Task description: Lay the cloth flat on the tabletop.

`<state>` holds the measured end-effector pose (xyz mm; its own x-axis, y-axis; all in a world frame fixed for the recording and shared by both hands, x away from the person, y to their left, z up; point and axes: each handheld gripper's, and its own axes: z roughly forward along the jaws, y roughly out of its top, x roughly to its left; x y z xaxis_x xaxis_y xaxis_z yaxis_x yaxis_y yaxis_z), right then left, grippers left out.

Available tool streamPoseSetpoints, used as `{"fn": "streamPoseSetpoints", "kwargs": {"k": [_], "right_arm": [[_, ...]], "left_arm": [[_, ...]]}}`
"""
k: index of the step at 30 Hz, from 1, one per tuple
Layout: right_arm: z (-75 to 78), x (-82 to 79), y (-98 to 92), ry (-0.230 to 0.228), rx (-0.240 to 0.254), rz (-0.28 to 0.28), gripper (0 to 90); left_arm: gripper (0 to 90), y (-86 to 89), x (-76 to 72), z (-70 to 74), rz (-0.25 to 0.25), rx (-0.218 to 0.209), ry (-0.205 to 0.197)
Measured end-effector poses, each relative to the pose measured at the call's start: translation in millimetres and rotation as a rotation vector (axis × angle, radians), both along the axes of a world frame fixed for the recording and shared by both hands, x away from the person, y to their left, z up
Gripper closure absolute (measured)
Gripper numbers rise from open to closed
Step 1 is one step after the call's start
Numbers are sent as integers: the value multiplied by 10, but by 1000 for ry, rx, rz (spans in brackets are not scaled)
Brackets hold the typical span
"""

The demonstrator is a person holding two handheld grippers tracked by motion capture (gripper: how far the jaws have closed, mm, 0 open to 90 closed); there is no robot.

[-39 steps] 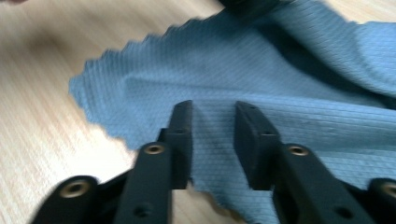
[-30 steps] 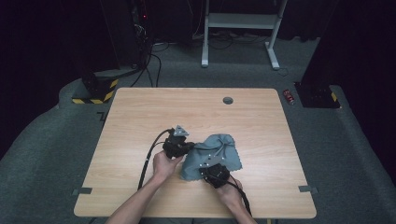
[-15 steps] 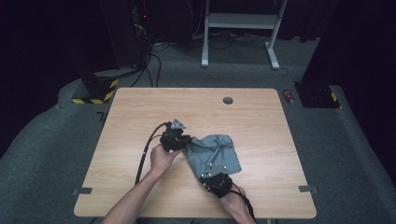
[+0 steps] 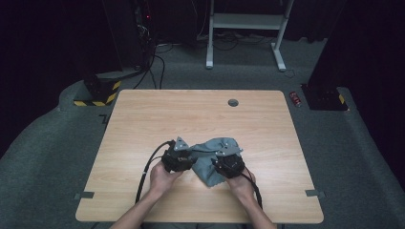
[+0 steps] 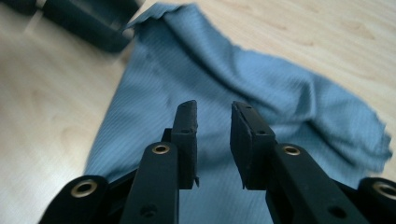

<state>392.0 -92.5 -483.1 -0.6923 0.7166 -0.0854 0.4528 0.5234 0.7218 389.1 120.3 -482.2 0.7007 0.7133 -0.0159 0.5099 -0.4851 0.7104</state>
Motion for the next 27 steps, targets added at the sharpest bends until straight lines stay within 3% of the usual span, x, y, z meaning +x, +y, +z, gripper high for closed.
{"fn": "streamPoseSetpoints", "kwargs": {"k": [4,9,11,16,22,26,27], "right_arm": [[-11,147,128,-5,-17,-4,651],[-78,313,280,14,-28,-4,616],[-113,377,328,34,-27,-8,636],[-146,504,358,52,-49,-21,883],[58,601,240,16,-13,-75,896],[129,732,172,19,7,-148,886],[116,766,170,43,5,-166,858]], "left_arm": [[566,-47,-20,-112,11,-3,34],[532,-123,-26,-166,7,13,34],[527,-150,-26,-189,3,26,30],[522,-158,-32,-257,2,53,32],[546,-115,-66,-298,-2,56,20],[583,-87,-84,-311,-4,47,7],[598,-78,-84,-314,-4,49,-6]]}}
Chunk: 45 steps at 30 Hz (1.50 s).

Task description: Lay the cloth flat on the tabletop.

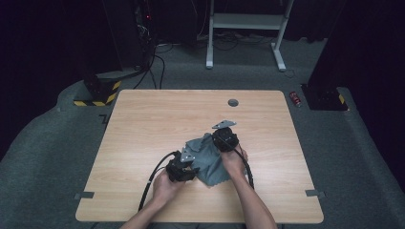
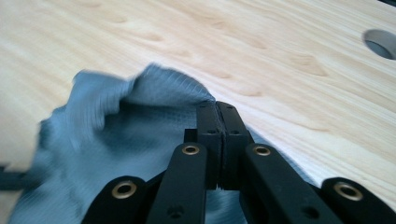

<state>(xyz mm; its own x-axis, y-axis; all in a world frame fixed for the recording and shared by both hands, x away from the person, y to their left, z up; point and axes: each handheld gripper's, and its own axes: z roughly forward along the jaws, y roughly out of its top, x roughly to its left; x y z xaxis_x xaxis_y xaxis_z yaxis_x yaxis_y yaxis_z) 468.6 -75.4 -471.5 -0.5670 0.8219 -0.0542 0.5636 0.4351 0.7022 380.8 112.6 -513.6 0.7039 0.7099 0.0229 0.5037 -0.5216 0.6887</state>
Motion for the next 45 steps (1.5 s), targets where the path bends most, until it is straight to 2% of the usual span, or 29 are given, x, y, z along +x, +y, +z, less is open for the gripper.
{"fn": "streamPoseSetpoints", "kwargs": {"k": [1,2,3,5,7,10,11,15,18,19,21,23,26,28,30,32,34,38,40,41,43,45], "right_arm": [[-26,41,3,29,-24,-8,813],[-58,49,7,25,-60,-17,758],[-68,39,1,21,-66,-17,721],[-65,-21,-50,12,-42,-11,692],[-48,-96,-126,-4,-41,-3,672],[-58,-229,-262,7,-30,-1,659],[-77,-274,-306,12,-34,5,659],[-219,-481,-438,37,-68,27,676],[-351,-657,-512,40,-122,47,691],[-382,-731,-555,22,-109,50,701],[-386,-789,-595,32,-86,51,720],[-392,-845,-593,22,-90,59,743],[-393,-876,-579,26,-88,77,803],[-395,-880,-576,25,-86,87,833],[-397,-887,-567,22,-90,91,844],[-400,-893,-562,12,-99,96,848],[-403,-897,-563,12,-94,91,849],[-407,-901,-564,7,-94,92,848],[-408,-910,-556,2,-100,90,849],[-410,-913,-554,0,-101,90,849],[-411,-912,-557,0,-97,89,849],[-411,-911,-562,2,-93,89,849]], "left_arm": [[616,4,-4,-2,2,-6,4],[645,8,-2,-1,1,-6,0],[662,14,1,1,-1,-7,5],[712,22,4,2,-6,-5,7],[774,21,6,8,-9,0,6],[843,21,-12,19,-13,21,-3],[850,35,-23,23,-11,15,-5],[852,161,-68,75,-3,-19,-19],[844,299,-105,112,-1,-37,-15],[829,326,-112,113,1,-42,-11],[804,387,-125,111,9,-42,4],[784,428,-148,120,24,-56,5],[762,443,-173,177,20,-73,-8],[756,419,-176,223,14,-89,-13],[703,349,-165,262,5,-102,-7],[644,265,-147,271,-1,-92,-2],[594,162,-108,266,-7,-65,-2],[551,-33,-68,243,-26,-55,15],[556,-121,-77,226,-38,-38,19],[571,-167,-76,202,-42,-10,22],[636,-203,-65,163,-48,28,39],[726,-207,-62,136,-48,50,40]]}}
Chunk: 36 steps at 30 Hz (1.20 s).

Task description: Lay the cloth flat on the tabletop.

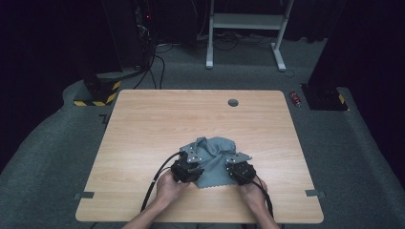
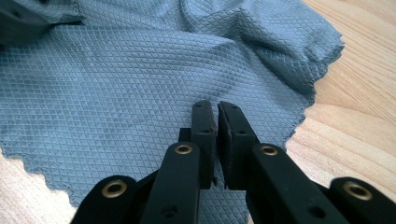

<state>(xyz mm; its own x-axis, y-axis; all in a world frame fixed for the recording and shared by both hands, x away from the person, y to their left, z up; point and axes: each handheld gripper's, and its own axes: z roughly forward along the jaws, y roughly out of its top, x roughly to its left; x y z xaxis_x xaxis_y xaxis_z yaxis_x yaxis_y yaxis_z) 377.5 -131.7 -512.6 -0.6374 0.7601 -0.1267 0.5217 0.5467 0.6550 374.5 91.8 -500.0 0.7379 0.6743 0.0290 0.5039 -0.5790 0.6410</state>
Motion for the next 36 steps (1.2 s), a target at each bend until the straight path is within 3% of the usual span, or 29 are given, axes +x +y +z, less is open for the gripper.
{"fn": "streamPoseSetpoints", "kwargs": {"k": [4,9,15,17,20,24,28,34,36], "right_arm": [[-4,-2,-6,-4,4,1,850],[-5,-4,-6,-3,5,-1,849],[-3,-10,5,-4,1,1,845],[0,-19,13,-1,2,3,826],[7,-38,24,5,2,7,781],[18,-102,-10,6,24,12,756],[50,-216,-87,0,52,7,751],[85,-339,-194,4,69,-4,751],[74,-374,-207,13,73,-7,751]], "left_arm": [[895,59,-29,34,-12,18,-8],[900,265,-182,76,-4,0,-19],[900,634,-440,9,74,-70,-14],[895,699,-490,-12,91,-73,-12],[819,769,-545,-40,119,-85,-6],[667,777,-586,16,149,-127,-28],[577,679,-568,88,119,-104,-54],[564,480,-453,65,96,-28,-71],[658,463,-410,40,96,-14,-65]]}}
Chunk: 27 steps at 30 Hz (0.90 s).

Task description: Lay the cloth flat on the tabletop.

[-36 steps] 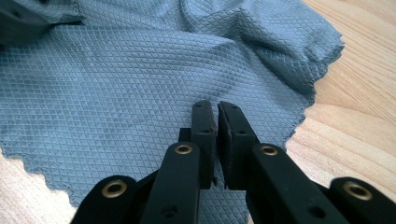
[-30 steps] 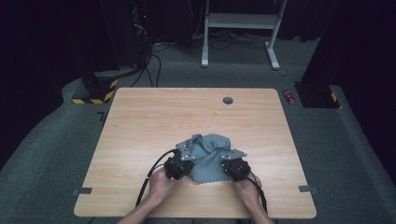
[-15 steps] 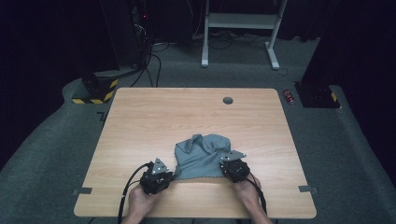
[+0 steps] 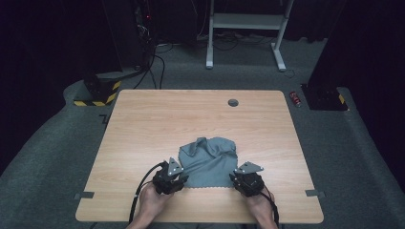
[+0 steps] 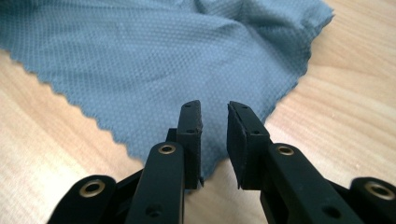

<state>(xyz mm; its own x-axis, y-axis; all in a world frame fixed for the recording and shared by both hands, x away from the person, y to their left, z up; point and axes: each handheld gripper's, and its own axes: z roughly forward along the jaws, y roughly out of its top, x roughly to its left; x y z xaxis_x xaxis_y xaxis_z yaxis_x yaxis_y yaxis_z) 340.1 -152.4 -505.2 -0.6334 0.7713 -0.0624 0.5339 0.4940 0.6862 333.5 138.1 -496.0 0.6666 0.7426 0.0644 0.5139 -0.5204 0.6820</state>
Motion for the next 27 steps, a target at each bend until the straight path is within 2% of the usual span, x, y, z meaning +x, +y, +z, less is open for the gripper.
{"fn": "streamPoseSetpoints", "kwargs": {"k": [1,4,9,10,13,15,19,20,22,27], "right_arm": [[-10,-11,-5,-3,-2,5,751],[-56,-49,-3,-1,5,18,753],[-97,-92,-3,4,0,29,773],[-98,-94,-1,4,1,30,775],[-96,-96,15,-1,-8,39,790],[-94,-101,23,-8,-19,44,793],[-95,-98,21,-7,-17,50,810],[-95,-99,23,-5,-17,51,823],[-92,-104,32,-3,-22,60,850],[-80,-110,36,4,-37,79,896]], "left_arm": [[743,6,11,-8,0,7,4],[881,105,-4,-21,13,-10,17],[894,344,-93,-39,59,-31,38],[893,393,-123,-45,65,-51,54],[850,452,-165,-57,72,-34,66],[770,489,-196,-74,83,-49,81],[664,527,-216,-33,101,-79,58],[640,526,-200,-10,107,-80,38],[594,497,-149,5,115,-86,30],[567,411,28,-70,117,-55,45]]}}
